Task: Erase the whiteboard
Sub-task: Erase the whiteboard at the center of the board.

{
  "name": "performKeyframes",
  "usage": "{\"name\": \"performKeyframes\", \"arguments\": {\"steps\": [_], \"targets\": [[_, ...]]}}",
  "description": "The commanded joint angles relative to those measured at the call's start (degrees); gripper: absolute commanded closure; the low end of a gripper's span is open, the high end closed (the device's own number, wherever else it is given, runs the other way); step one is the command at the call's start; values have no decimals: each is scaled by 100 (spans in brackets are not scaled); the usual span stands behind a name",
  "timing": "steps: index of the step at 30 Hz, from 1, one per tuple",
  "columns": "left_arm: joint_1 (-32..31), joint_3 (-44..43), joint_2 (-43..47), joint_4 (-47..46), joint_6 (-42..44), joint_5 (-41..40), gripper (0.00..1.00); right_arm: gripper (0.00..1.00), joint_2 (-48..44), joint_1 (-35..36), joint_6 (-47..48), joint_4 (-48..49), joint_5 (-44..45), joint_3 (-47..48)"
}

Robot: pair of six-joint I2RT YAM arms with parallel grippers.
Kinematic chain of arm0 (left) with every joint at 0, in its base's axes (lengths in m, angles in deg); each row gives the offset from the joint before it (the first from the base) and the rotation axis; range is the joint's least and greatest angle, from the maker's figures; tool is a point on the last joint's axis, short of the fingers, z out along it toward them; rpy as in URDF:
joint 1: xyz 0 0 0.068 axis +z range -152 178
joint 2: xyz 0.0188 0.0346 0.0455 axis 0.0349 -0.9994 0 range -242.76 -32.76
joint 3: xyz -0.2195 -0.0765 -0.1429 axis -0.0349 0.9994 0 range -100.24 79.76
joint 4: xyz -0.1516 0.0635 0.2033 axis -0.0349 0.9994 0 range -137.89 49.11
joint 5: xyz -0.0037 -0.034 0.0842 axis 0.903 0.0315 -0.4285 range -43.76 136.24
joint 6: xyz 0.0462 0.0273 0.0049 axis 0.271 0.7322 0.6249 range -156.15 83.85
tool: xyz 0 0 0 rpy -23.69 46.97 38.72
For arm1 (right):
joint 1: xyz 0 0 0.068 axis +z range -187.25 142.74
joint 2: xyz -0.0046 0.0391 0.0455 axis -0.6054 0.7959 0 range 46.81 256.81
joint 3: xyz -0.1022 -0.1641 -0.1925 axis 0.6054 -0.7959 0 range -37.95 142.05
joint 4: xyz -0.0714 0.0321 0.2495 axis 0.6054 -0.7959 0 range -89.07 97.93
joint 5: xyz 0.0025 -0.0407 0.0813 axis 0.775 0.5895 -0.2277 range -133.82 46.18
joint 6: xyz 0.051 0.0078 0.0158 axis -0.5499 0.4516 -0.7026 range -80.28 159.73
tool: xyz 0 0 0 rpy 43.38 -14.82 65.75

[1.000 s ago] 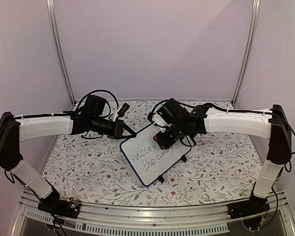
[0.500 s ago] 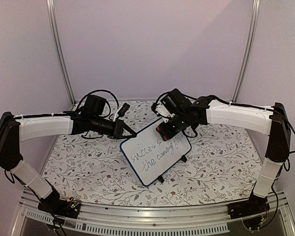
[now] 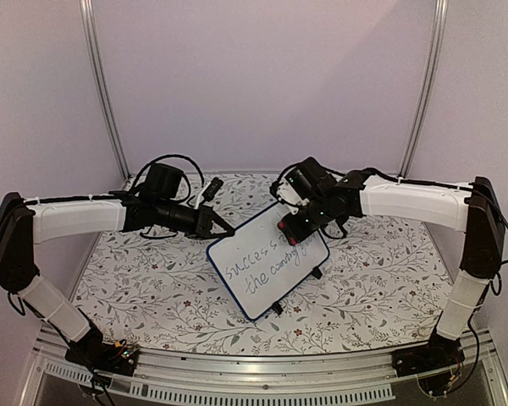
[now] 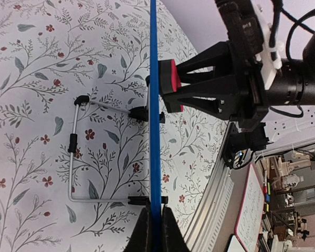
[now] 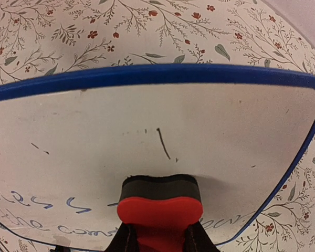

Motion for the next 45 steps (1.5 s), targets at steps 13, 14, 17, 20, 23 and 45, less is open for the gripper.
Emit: {"name": "performKeyframes", "arguments": {"steps": [13, 14, 17, 20, 23, 45], "targets": [[-88, 37, 27, -187, 160, 376, 100, 80, 124, -118, 59, -68, -101, 347], [-93, 37, 25, -186, 160, 376, 100, 80, 163, -144, 67, -94, -106, 452], [-92, 37, 34, -189, 156, 376, 100, 80, 313, -191, 95, -162, -114, 712], [-90, 33, 35, -184, 167, 368, 100, 80, 369, -229, 114, -165, -153, 802], [-90, 34, 37, -189, 165, 376, 100, 80, 366, -273, 98, -145, -195, 676], [-96, 37, 38, -183, 169, 333, 100, 80, -45, -417, 5, 103, -280, 153]]}}
